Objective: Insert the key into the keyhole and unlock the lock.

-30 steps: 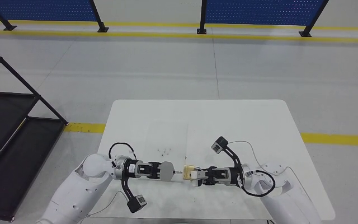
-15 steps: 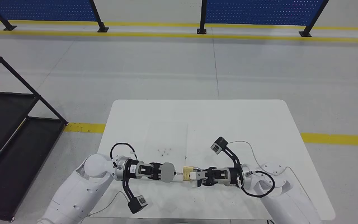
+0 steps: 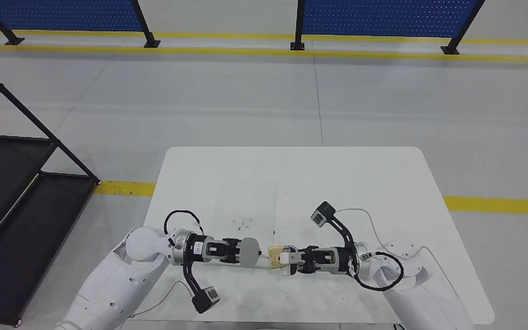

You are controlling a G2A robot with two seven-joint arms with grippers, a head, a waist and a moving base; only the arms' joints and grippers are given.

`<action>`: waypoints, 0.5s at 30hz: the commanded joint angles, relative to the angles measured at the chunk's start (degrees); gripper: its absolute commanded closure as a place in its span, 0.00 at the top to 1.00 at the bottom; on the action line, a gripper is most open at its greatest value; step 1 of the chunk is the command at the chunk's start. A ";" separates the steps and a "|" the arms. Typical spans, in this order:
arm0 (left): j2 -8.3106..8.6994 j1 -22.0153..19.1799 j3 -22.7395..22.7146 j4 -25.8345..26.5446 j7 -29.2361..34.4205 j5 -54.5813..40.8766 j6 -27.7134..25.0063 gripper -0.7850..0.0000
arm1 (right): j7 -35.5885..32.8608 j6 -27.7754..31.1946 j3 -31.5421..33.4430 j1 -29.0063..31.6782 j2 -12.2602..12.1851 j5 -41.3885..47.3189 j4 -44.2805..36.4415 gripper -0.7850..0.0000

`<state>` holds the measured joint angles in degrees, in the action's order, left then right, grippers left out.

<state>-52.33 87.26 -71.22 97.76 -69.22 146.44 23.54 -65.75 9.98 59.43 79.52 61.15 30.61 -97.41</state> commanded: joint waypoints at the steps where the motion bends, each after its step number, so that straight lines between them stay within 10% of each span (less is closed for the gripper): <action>1: -0.01 0.13 0.03 0.06 0.65 0.05 0.11 0.00 | 0.39 -0.02 -0.03 0.19 -0.01 0.06 -0.13 0.00; 15: -0.03 0.72 -0.15 0.23 4.36 -0.16 0.94 0.00 | 1.76 0.55 -0.45 0.42 0.03 0.22 -0.13 0.00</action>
<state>-52.36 87.94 -71.34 97.99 -64.99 146.27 24.49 -64.02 10.45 58.95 79.94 61.19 30.82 -97.52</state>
